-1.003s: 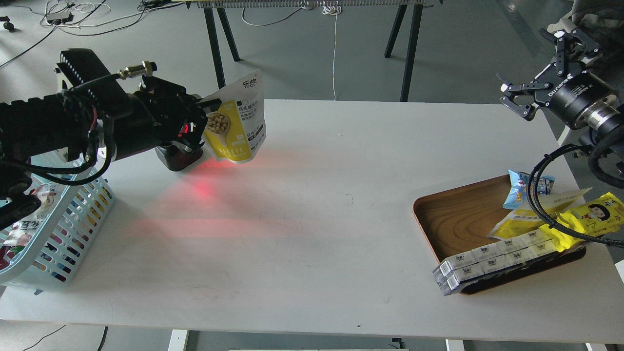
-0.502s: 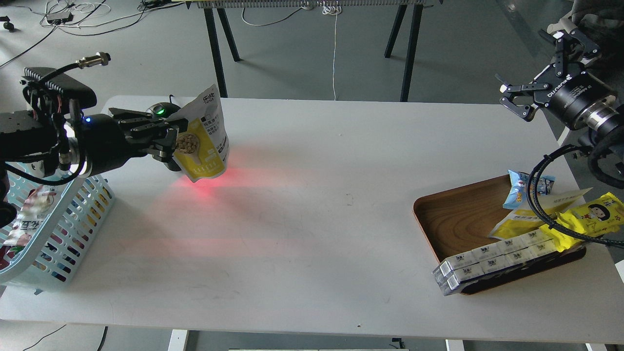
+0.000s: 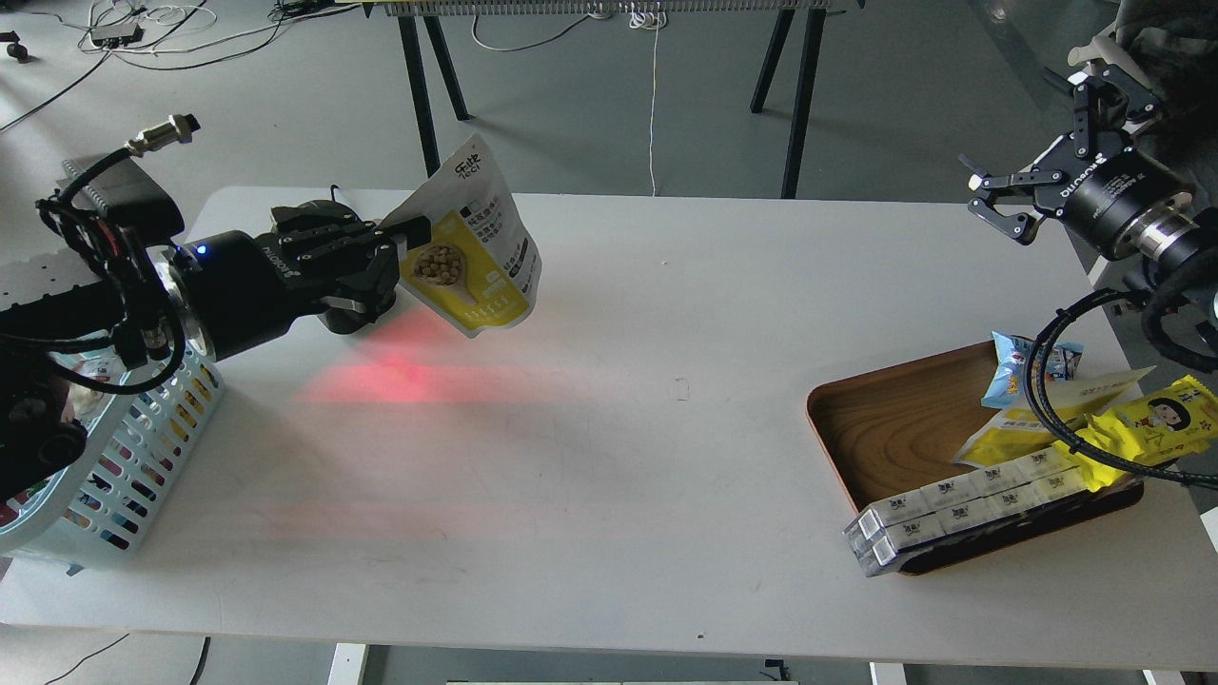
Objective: Scan snack and place in basket
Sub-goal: 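Hold the pouch in front of the barcode scanner with the left gripper, then carry the pouch over the blue basket and release it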
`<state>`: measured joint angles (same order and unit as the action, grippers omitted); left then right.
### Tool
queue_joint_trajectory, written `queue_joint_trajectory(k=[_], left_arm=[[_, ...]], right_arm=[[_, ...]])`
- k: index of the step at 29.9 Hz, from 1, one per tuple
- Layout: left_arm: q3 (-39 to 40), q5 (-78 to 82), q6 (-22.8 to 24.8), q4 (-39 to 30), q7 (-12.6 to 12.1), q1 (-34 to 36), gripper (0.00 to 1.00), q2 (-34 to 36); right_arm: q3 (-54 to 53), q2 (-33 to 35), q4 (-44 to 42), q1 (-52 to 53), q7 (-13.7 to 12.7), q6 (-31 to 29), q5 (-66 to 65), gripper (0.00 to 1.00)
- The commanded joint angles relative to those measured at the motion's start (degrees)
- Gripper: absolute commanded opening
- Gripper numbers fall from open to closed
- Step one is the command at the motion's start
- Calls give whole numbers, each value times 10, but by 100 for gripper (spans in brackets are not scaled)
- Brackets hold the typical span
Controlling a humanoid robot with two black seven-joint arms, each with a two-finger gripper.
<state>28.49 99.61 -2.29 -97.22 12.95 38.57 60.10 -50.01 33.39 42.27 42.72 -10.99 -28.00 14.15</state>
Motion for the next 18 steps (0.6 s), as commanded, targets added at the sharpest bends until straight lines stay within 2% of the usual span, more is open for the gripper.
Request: queue_joint_trajectory(k=[1,4,12,18], left_arm=[[0,45,-18,22,10,-6,0,-11],[0,70,-19,41,19,-10,0,-20],[2,91,-26,55,23,-24,0,-36],[17,88,-21,38,38,-16,0,4]], right_arm=[[1,0,0,-2,0,0,0,98],[1,0,0,-2,0,0,0,98],[1,1,-1,-4,0,0,-1,98],[1,1,-1,-5,0,0,-1,98]])
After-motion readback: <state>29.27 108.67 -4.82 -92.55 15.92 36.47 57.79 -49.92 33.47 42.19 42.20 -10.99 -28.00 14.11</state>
